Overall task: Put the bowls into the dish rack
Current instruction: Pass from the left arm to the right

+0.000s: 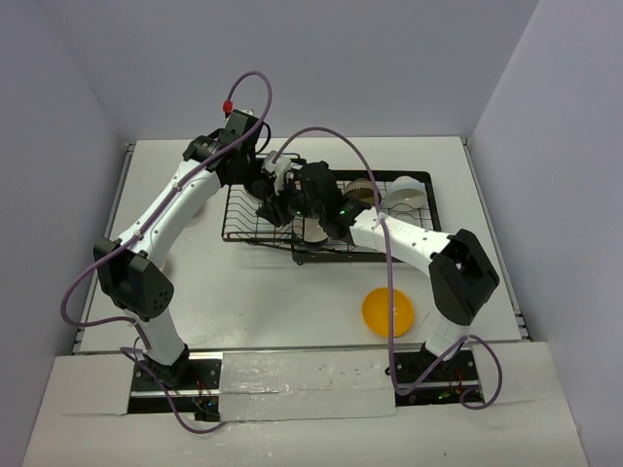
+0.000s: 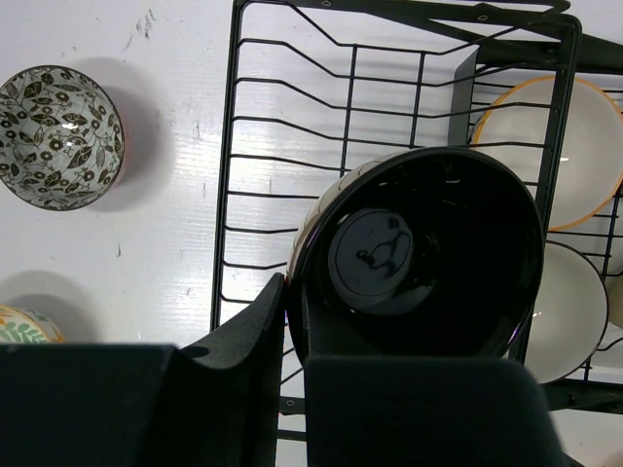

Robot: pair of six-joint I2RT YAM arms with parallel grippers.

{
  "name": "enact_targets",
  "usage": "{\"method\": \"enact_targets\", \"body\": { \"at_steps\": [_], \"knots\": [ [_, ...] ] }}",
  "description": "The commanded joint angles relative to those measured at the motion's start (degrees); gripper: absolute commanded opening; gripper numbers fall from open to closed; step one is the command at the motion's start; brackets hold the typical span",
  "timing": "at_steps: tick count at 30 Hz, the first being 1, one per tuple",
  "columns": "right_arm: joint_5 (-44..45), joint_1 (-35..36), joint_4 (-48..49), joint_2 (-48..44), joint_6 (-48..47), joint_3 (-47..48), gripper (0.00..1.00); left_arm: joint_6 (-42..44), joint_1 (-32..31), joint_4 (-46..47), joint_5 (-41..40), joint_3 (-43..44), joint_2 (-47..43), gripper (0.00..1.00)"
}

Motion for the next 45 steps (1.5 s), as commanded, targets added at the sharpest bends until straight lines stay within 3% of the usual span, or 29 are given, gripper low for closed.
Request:
{"method": "enact_targets", "body": {
  "at_steps": [1, 11, 34, 45],
  "knots": [
    [-0.42, -0.31, 4.82, -3.64, -0.35, -0.35, 0.40, 0.56, -0.01, 1.55, 0.71, 1.56, -0.68, 0.00],
    [-1.30, -0.39, 4.56, -6.02, -1.93, 0.01, 0.43, 1.09, 0.08, 0.14, 1.41, 1.03, 0.11, 0.00],
    [-2.18, -0.75, 4.99, 0.66, -2.29, 0.89, 0.43, 1.35, -0.19, -3.03, 3.43, 3.32, -1.12, 0.00],
    [-1.39, -1.18, 4.64, 2.33, -2.02, 1.50, 0.32, 1.26, -1.06, -3.81, 4.13, 4.80, -1.48, 0.00]
  ]
}}
